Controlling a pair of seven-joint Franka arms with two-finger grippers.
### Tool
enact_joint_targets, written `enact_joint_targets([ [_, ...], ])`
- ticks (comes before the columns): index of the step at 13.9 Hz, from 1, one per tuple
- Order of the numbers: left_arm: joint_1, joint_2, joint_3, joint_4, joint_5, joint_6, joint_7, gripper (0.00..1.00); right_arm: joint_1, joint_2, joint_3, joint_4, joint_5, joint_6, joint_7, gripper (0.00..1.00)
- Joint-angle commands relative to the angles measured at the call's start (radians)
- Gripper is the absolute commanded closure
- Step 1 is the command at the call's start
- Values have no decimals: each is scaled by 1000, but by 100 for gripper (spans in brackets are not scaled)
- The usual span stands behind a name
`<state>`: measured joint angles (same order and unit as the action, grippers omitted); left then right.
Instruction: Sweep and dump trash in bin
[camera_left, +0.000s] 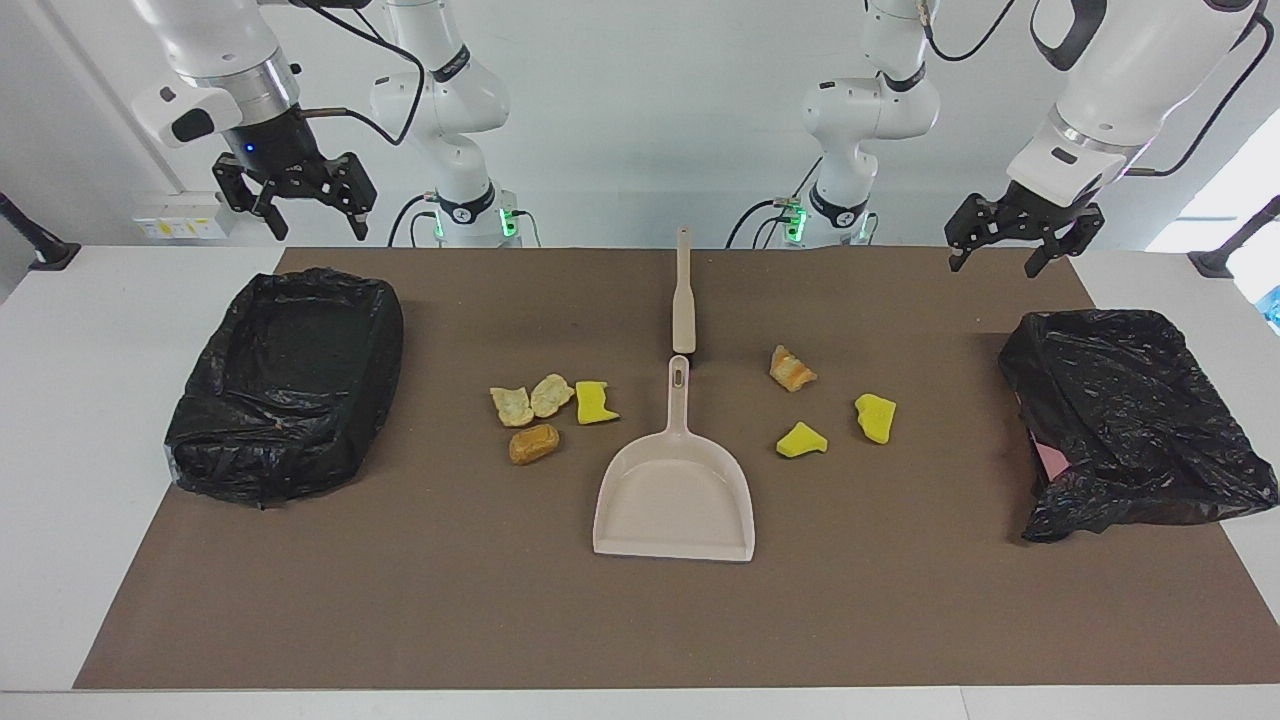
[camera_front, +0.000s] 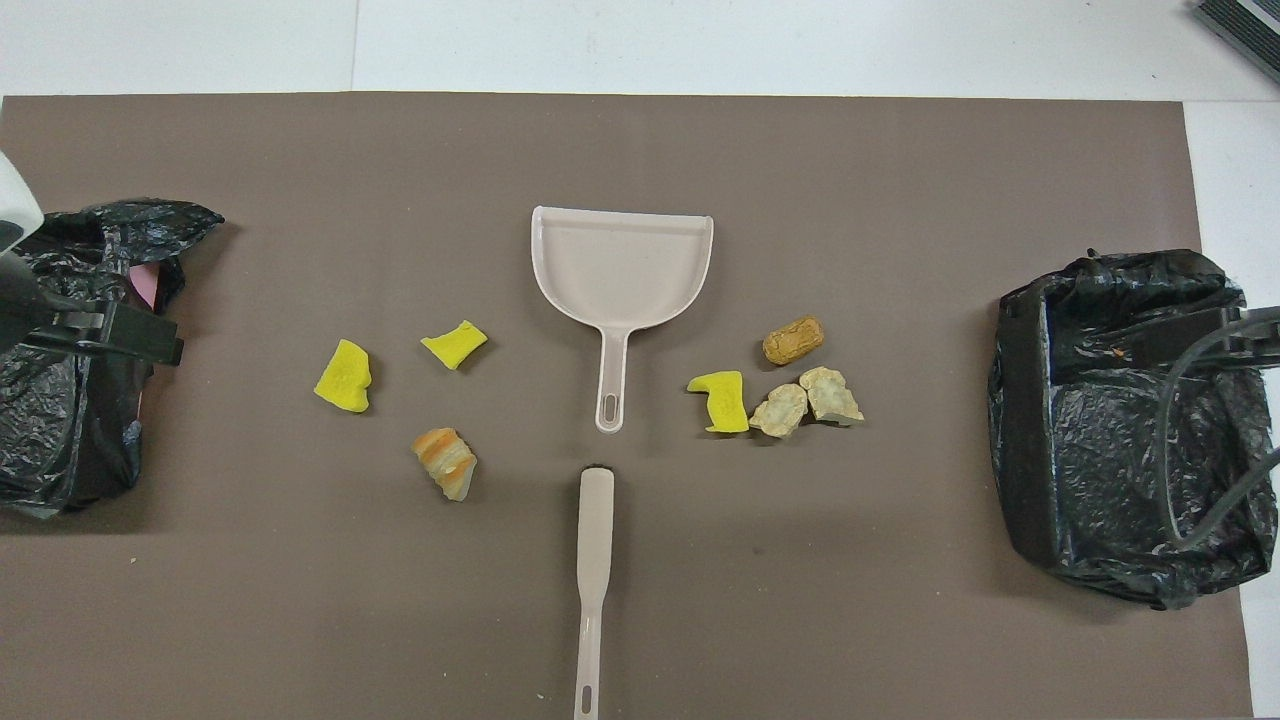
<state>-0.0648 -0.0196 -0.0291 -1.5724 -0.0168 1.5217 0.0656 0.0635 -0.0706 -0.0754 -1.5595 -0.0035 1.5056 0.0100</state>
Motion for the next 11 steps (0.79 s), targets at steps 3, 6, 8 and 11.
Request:
enact_joint_targets([
  [3, 2, -14, -5, -6, 15, -18, 11, 0, -5, -2, 12, 6, -1, -15, -9, 0],
  [6, 3, -17, -5, -11, 15, -21, 13, 0, -7, -2, 13, 4, -3, -5, -12, 0],
  [8, 3, -20, -5, -15, 12, -21, 14, 0, -7, -2, 12, 3, -1, 10, -12, 0],
  [11, 5, -34, -5, -37, 11, -23, 20, 0, -8, -2, 5, 4, -3, 1, -22, 0],
])
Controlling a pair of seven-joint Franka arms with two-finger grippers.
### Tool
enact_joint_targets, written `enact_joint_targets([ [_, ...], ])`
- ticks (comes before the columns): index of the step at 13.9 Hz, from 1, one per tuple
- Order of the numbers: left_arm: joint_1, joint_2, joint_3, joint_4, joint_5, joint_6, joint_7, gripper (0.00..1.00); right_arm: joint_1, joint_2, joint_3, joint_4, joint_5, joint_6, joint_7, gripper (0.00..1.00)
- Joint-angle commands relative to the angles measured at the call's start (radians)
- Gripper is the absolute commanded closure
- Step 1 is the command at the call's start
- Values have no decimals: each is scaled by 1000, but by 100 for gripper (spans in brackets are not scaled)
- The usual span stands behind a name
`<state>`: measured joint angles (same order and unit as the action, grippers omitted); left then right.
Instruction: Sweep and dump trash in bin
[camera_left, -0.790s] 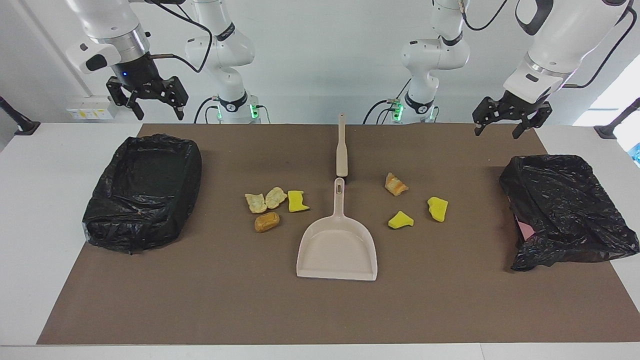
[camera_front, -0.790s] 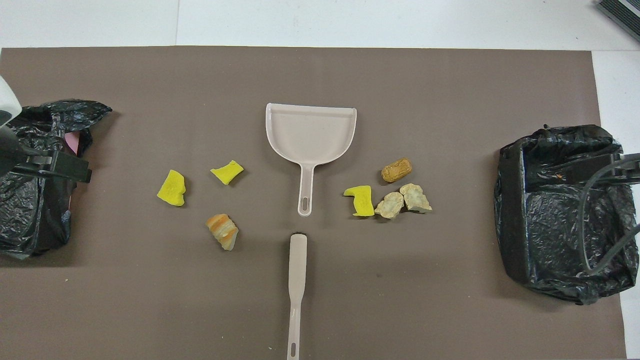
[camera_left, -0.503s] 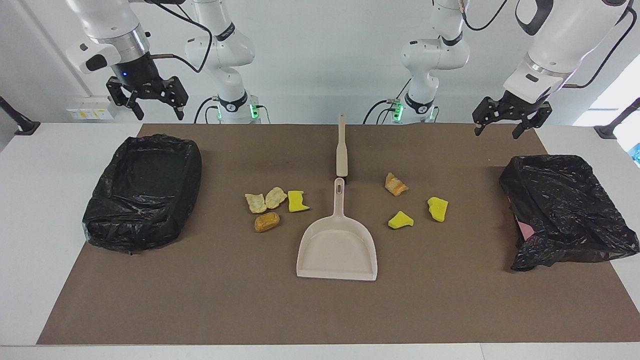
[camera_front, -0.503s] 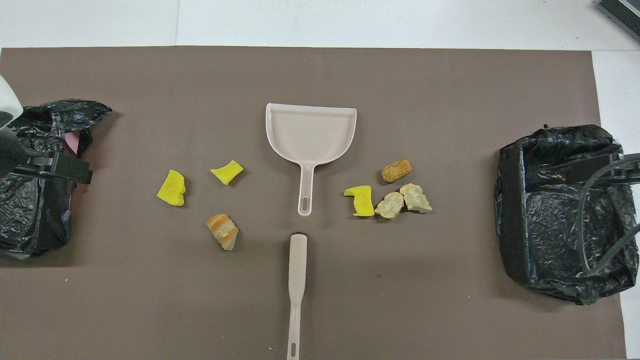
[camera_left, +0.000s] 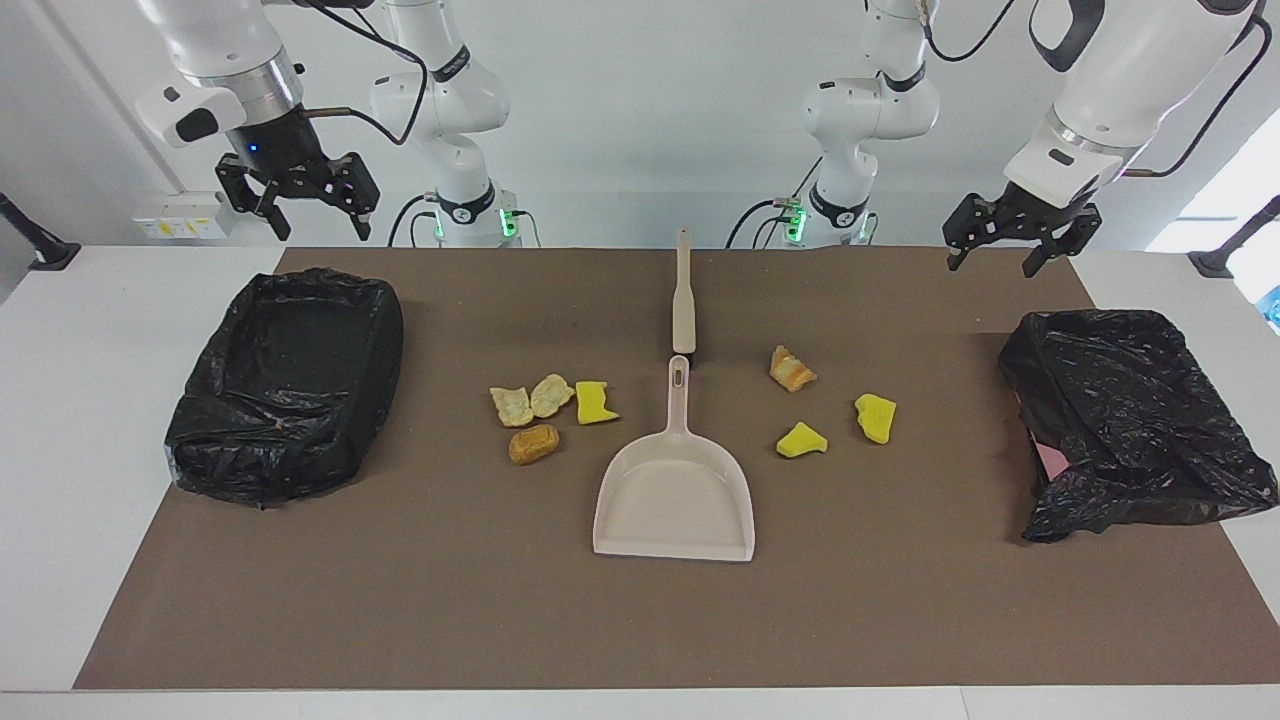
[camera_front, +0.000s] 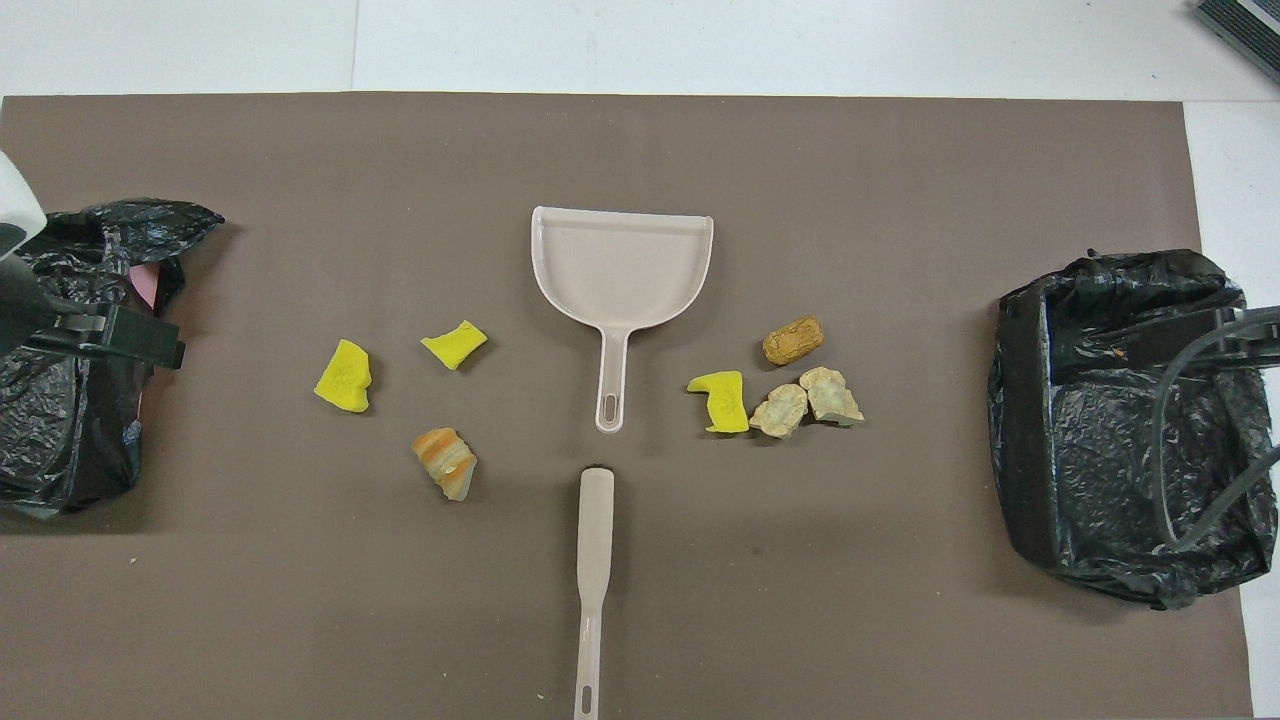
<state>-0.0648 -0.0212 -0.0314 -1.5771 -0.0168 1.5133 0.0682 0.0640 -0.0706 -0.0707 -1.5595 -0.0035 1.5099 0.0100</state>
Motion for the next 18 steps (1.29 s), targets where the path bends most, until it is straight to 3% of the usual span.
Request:
enact_joint_targets([
  [1, 5, -39, -2, -38, 11, -13, 19, 0, -9, -2, -3, 6, -3, -5, -16, 0],
  [10, -16, -55, -12, -132, -87, 31, 16, 0, -3, -14, 2, -8, -4, -20, -15, 0],
  [18, -256, -138, -12, -389, -94, 220, -126, 0, 2, -31, 3, -42, -4, 15, -15, 0],
])
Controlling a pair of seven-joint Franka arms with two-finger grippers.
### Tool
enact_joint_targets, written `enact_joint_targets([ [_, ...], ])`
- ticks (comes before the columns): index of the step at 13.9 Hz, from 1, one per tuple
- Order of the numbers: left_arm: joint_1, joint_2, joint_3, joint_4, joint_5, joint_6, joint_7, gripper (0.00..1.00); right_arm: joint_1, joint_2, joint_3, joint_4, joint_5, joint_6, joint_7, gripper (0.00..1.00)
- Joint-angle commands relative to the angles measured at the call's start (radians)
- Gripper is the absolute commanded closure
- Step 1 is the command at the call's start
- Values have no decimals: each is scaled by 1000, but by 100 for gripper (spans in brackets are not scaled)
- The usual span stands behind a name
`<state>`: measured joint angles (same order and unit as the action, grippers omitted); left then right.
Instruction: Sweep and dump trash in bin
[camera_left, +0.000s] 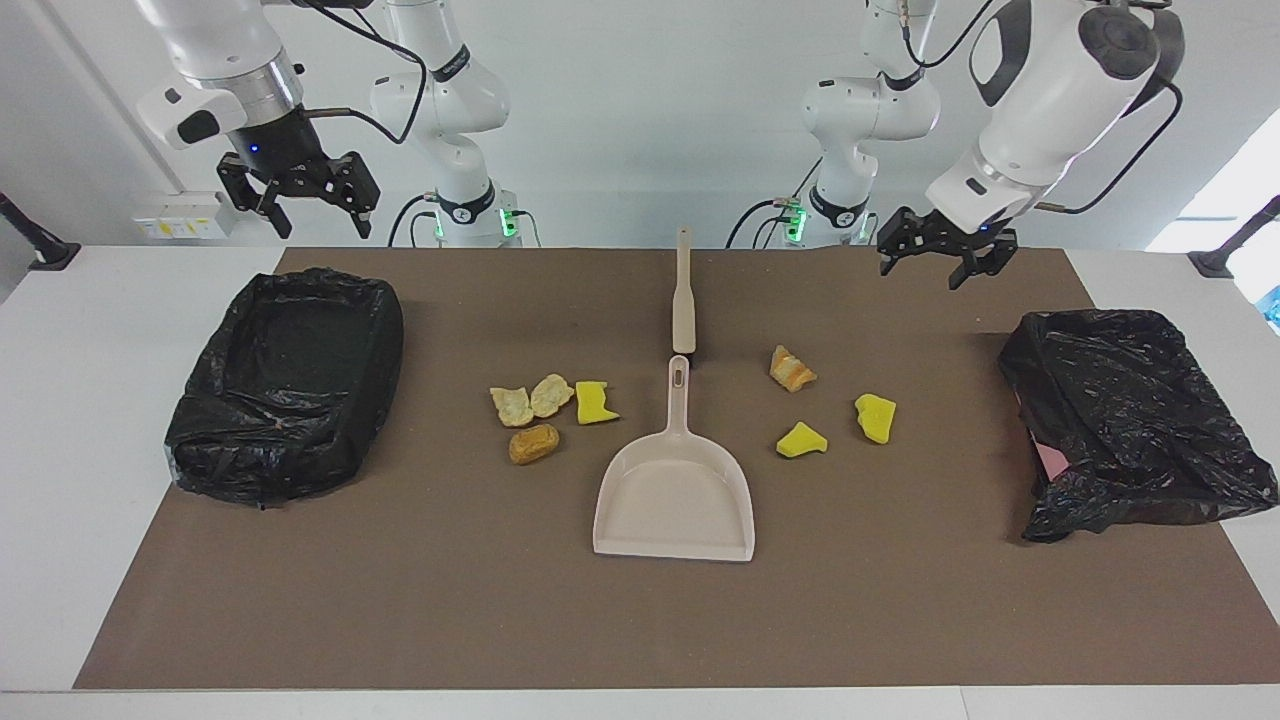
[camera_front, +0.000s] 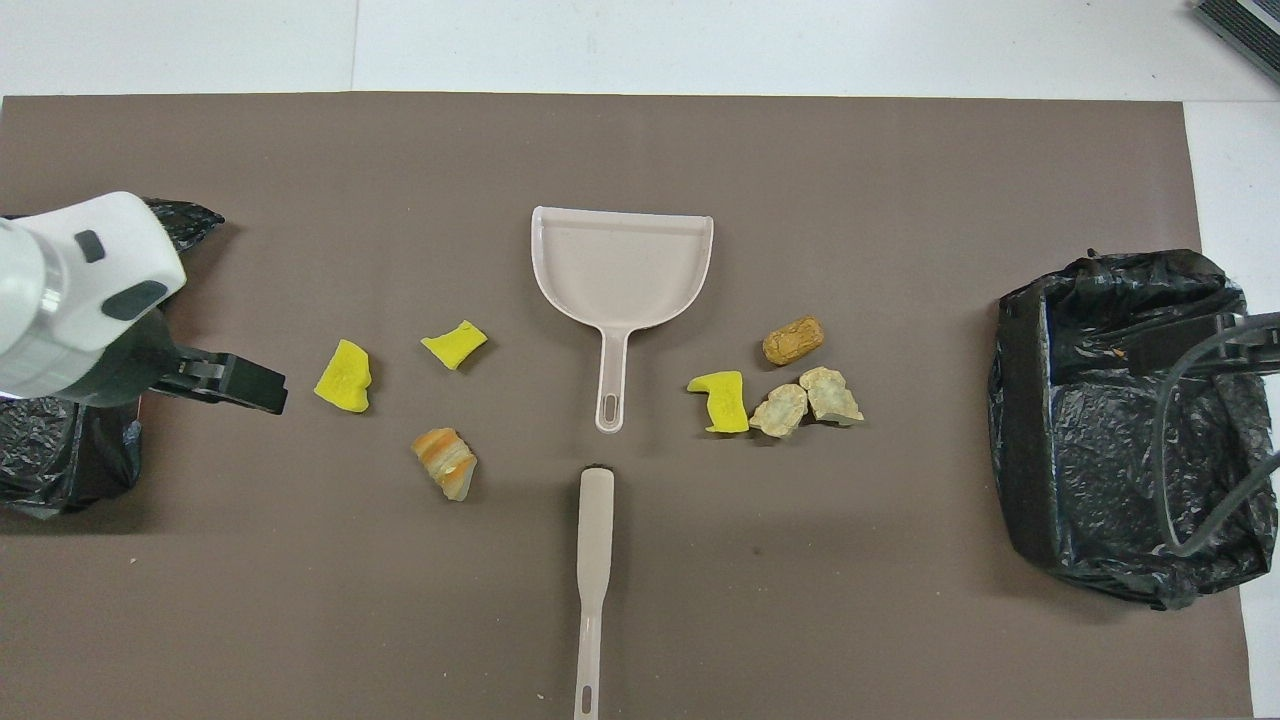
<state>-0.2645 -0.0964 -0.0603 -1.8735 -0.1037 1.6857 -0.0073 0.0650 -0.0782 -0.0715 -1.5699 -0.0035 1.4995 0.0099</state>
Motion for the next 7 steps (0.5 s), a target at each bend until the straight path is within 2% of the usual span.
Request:
enact_joint_targets([
  [1, -93, -74, 17, -116, -7, 57, -90, 0, 4, -23, 6, -41, -4, 25, -15, 0],
  [5, -217, -140, 16, -271, -7, 178, -219, 0, 6, -26, 9, -47, -3, 27, -18, 0],
  [7, -277, -128, 16, -297, -7, 207, -275, 0, 4, -26, 9, -47, -4, 27, -34, 0],
])
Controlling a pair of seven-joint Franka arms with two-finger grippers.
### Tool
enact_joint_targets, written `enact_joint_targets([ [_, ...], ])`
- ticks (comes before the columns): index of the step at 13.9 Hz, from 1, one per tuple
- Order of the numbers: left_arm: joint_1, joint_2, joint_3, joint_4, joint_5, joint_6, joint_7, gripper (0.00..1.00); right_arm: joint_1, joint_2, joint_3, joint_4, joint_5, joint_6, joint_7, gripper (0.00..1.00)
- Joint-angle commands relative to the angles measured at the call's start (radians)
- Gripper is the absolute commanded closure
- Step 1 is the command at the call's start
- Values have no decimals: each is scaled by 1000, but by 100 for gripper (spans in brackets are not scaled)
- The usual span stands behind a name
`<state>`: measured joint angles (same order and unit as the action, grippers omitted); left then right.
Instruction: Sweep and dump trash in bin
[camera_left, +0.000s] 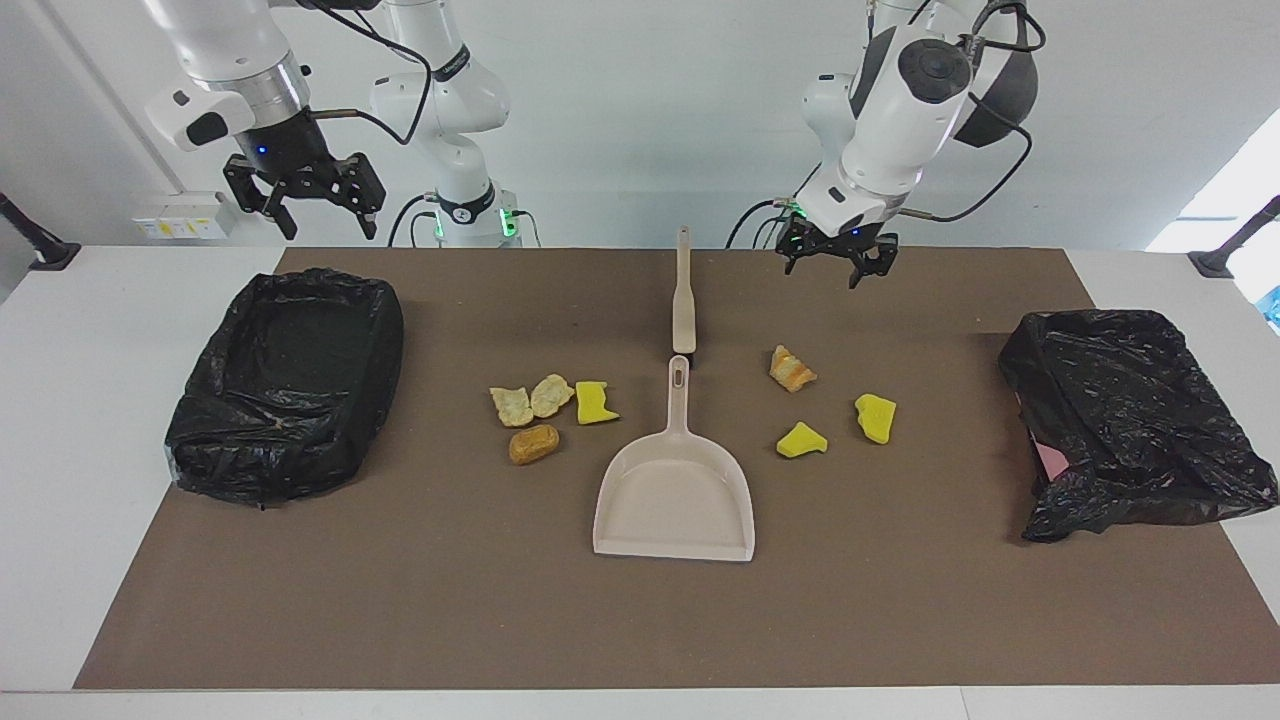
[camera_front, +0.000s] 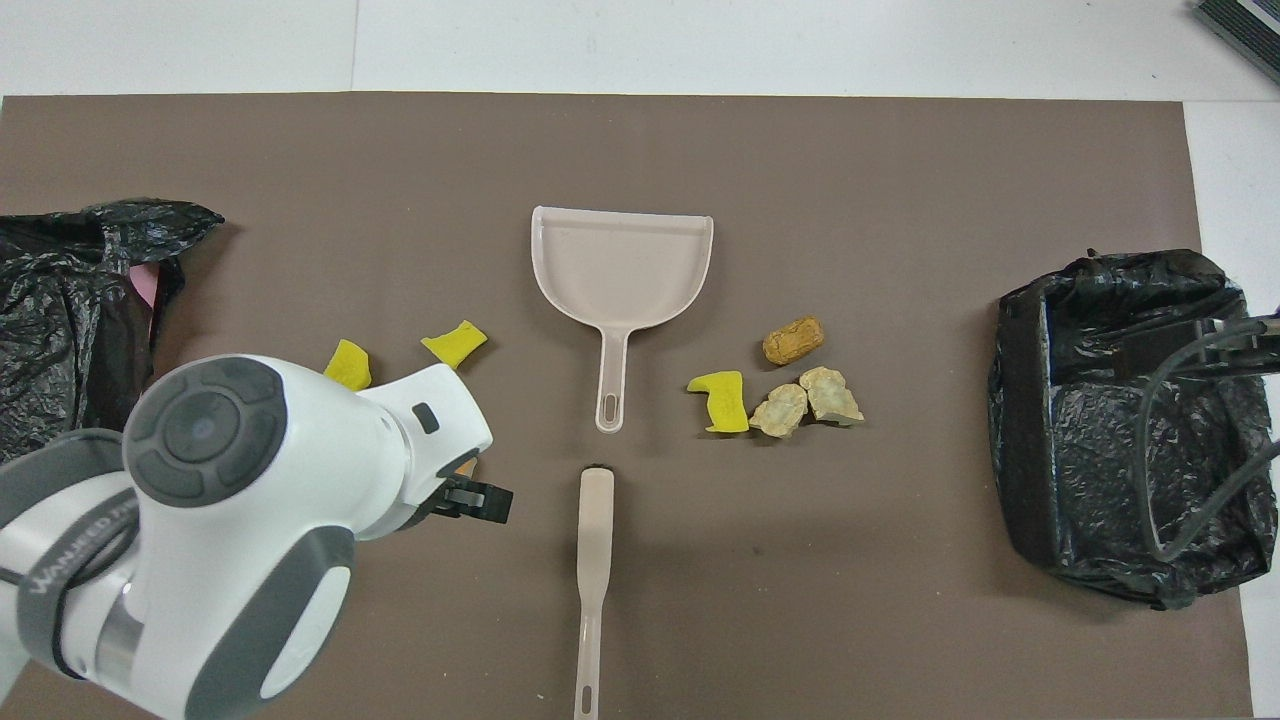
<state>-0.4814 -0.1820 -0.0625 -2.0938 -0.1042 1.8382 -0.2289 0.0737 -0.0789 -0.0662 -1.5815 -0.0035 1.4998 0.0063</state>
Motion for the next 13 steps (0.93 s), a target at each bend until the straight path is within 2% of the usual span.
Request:
enact_joint_targets([
  [1, -87, -39, 18, -100, -6, 78, -82, 0, -5, -25, 3, -35, -4, 27, -37, 0],
  [7, -288, -21, 16, -294, -6, 310, -332, 0, -5, -25, 3, -35, -4, 34, -43, 0],
  [11, -410, -1, 16, -367, -6, 412, -481, 0, -5, -25, 3, -35, -4, 34, -43, 0],
  [13, -436, 1, 16, -384, -6, 420, -486, 0, -5, -25, 3, -37, -4, 34, -43, 0],
])
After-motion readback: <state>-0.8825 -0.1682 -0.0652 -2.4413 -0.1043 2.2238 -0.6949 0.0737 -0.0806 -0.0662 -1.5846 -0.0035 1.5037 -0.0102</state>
